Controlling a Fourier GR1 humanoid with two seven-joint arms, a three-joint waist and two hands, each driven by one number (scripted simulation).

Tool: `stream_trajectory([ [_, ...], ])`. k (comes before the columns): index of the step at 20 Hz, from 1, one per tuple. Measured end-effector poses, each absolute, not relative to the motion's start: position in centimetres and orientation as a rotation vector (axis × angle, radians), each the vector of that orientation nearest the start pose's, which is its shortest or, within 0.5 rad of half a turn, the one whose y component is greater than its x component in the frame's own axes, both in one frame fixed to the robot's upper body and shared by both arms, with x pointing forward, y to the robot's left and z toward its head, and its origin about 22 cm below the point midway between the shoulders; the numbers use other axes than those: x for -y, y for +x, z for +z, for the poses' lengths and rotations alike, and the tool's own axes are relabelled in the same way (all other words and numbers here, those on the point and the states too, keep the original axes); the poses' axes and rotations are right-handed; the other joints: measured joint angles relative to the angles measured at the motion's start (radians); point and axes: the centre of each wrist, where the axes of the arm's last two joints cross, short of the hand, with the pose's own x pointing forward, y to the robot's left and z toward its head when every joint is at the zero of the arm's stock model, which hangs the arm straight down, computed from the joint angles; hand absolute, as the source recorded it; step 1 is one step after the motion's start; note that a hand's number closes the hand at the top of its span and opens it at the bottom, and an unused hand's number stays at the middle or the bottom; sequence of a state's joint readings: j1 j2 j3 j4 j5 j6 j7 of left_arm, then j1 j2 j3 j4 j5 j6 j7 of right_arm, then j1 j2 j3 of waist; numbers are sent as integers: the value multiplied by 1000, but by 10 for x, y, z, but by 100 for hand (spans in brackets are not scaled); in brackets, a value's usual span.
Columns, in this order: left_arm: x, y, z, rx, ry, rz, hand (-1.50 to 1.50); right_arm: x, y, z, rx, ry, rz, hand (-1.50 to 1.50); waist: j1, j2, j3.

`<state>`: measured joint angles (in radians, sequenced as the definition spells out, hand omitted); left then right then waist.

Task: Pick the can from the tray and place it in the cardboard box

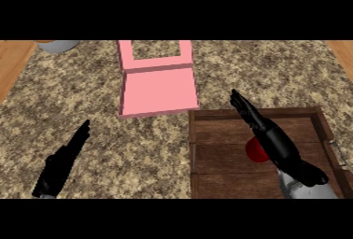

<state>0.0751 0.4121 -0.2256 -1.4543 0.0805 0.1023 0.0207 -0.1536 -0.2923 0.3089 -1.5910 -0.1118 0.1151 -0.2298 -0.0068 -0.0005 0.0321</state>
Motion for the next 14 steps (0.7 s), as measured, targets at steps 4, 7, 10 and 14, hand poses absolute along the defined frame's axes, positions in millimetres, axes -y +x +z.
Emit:
stream_trajectory([
  [4, -294, 225, -13, 1364, 281, -300, 0, 205, 280, 64, 1894, 429, 510, -150, 12, 1, -20],
  [7, -294, 230, -3, 1413, 340, -269, 0, 216, 298, 95, 1941, 411, 602, 150, 16, -7, -31],
  [10, -292, 235, 3, 1432, 355, -238, 0, 231, 309, 96, 1925, 201, 572, -150, 16, -3, -32],
  [14, -294, 239, 8, 1443, 371, -218, 0, 243, 315, 80, 1917, 223, 413, -150, 13, 0, -32],
])
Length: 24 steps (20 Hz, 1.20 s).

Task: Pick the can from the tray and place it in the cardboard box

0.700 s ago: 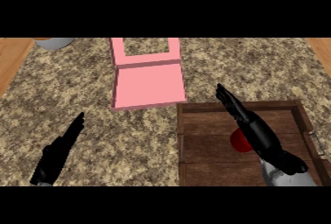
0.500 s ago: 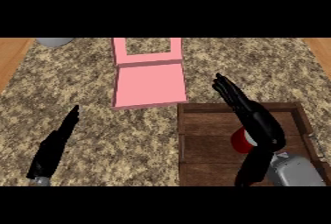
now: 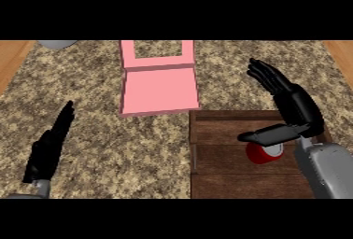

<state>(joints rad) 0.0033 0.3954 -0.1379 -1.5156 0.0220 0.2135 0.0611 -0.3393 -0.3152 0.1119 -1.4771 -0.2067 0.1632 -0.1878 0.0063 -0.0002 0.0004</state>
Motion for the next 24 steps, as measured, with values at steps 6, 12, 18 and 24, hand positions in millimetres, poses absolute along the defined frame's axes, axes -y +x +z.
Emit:
stream_trajectory([
  [6, -286, 240, 7, 1450, 380, -204, 0, 290, 327, 99, 1909, 130, 654, -150, -1, 1, 0],
  [12, -286, 241, 8, 1447, 374, -205, 0, 312, 332, 148, 1771, -51, 1097, -150, 1, 0, -1],
  [18, -289, 240, 7, 1446, 375, -207, 0, 313, 326, 178, 1485, -138, 1492, -150, 1, -1, -2],
  [24, -287, 239, 9, 1444, 383, -195, 0, 283, 307, 176, 1311, -145, 1658, -150, -7, -3, -1],
])
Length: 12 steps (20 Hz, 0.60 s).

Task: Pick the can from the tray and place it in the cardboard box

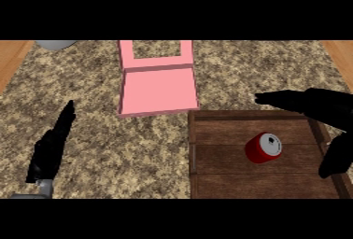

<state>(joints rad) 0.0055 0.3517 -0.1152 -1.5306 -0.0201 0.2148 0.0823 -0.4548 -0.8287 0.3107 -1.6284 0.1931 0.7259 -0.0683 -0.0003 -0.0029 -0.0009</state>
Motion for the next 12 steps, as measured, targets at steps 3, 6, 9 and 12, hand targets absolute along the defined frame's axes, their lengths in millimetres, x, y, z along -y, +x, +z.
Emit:
stream_trajectory([
  [3, -285, 240, 4, 1440, 384, -192, 0, 275, 297, 169, 1266, -177, 1674, -150, -1, 1, 0],
  [6, -282, 242, 6, 1441, 381, -195, 0, 269, 293, 158, 1247, -213, 1673, -150, 0, 2, 1],
  [9, -285, 241, 7, 1445, 386, -197, 0, 267, 284, 149, 1224, -242, 1672, -150, 0, 2, 1],
  [12, -286, 237, 14, 1444, 386, -198, 0, 266, 284, 142, 1191, -273, 1680, -150, 2, 2, 1],
])
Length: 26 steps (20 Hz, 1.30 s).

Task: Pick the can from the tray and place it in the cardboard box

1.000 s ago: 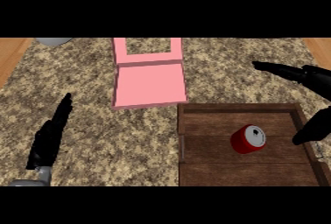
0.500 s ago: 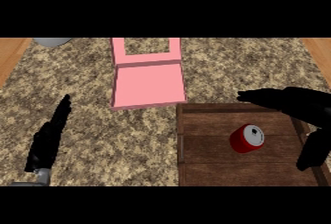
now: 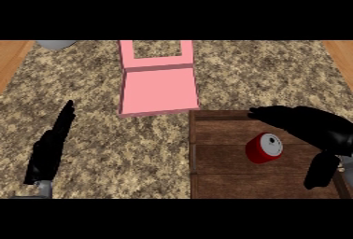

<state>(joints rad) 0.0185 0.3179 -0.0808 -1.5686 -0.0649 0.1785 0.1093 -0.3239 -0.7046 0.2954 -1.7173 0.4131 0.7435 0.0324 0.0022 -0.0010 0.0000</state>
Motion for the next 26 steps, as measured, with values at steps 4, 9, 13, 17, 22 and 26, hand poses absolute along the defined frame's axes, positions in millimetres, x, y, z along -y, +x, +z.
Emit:
stream_trajectory([
  [4, -288, 236, 12, 1450, 392, -199, 0, 270, 284, 128, 1166, -286, 1683, -150, 1, 1, 0],
  [9, -283, 237, 9, 1450, 375, -203, 0, 269, 287, 124, 1172, -285, 1683, -150, 0, 1, 0],
  [13, -285, 238, 10, 1450, 383, -202, 0, 266, 285, 116, 1174, -290, 1676, -150, 0, 1, 0],
  [17, -288, 236, 13, 1449, 389, -199, 0, 272, 286, 107, 1177, -292, 1671, -150, 0, 1, 0],
  [22, -288, 241, 9, 1449, 385, -204, 0, 265, 291, 99, 1173, -289, 1669, -150, 0, 1, 0],
  [26, -286, 238, 5, 1446, 385, -201, 0, 257, 290, 89, 1169, -287, 1661, -150, 0, 1, 0],
])
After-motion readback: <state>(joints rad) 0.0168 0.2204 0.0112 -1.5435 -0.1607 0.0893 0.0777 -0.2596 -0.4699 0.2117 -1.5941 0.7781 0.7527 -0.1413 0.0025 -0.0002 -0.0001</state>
